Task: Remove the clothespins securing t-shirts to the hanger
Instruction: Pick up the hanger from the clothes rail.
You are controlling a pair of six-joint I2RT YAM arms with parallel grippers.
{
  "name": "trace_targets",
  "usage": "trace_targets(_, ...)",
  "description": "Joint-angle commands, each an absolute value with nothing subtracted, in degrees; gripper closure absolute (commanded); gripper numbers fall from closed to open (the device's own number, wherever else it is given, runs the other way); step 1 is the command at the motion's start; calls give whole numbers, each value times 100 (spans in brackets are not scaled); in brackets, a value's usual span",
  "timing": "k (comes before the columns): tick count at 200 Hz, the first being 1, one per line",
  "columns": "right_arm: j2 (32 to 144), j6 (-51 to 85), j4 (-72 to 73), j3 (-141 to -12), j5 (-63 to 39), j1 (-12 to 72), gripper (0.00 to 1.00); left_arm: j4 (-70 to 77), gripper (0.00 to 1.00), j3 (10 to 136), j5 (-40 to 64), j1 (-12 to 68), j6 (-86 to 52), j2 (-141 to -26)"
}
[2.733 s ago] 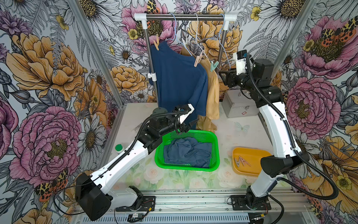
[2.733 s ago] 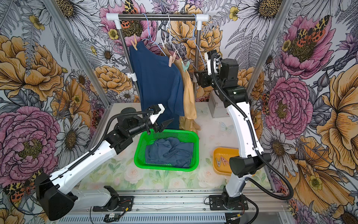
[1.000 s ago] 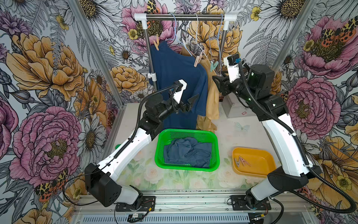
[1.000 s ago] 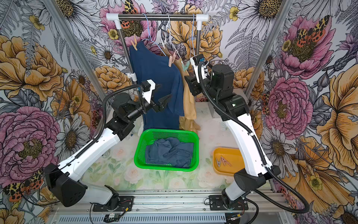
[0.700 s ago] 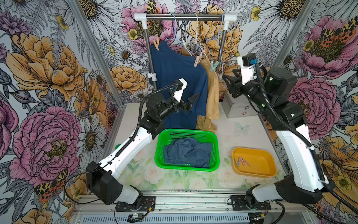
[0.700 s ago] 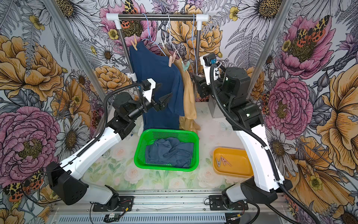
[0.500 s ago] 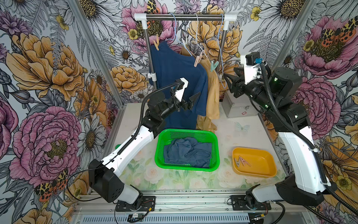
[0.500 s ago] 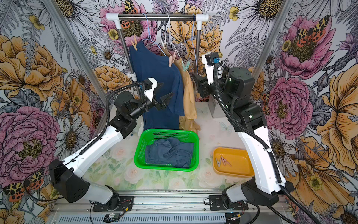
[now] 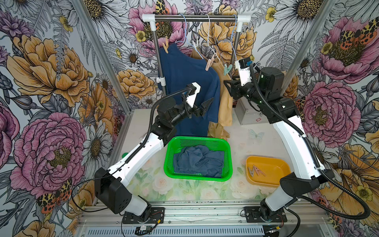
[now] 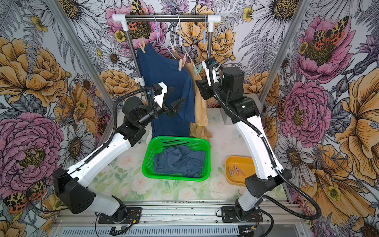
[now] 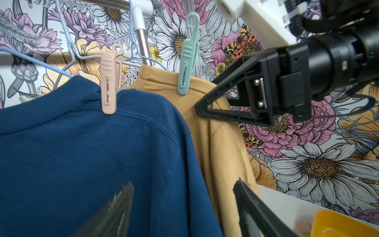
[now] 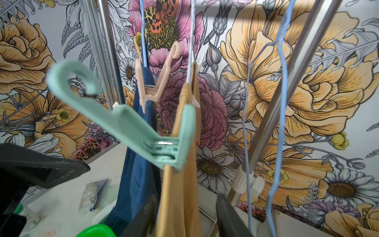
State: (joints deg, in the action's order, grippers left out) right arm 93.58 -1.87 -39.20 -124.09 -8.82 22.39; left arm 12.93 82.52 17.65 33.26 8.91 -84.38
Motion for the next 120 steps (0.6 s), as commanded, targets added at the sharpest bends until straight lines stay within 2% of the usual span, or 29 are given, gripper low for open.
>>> trace_targets(1, 9420, -39, -3869, -12684, -1023, 2217, 57, 1397, 21, 8350, 1810, 3357, 835, -8438)
trace_targets(38, 9514, 0, -3883, -12818, -1121, 2216, 73, 1359, 21, 8323, 1775, 3357, 870, -8412)
trace_targets(72, 9508, 45, -3878, -12817, -1071, 2229, 100, 1314, 21, 8297, 1770, 3357, 907, -8377)
trace_targets(120, 9450, 104, -3788, -12944, -955, 2268, 100, 1283, 21, 8280, 1758, 3371, 930, -8332)
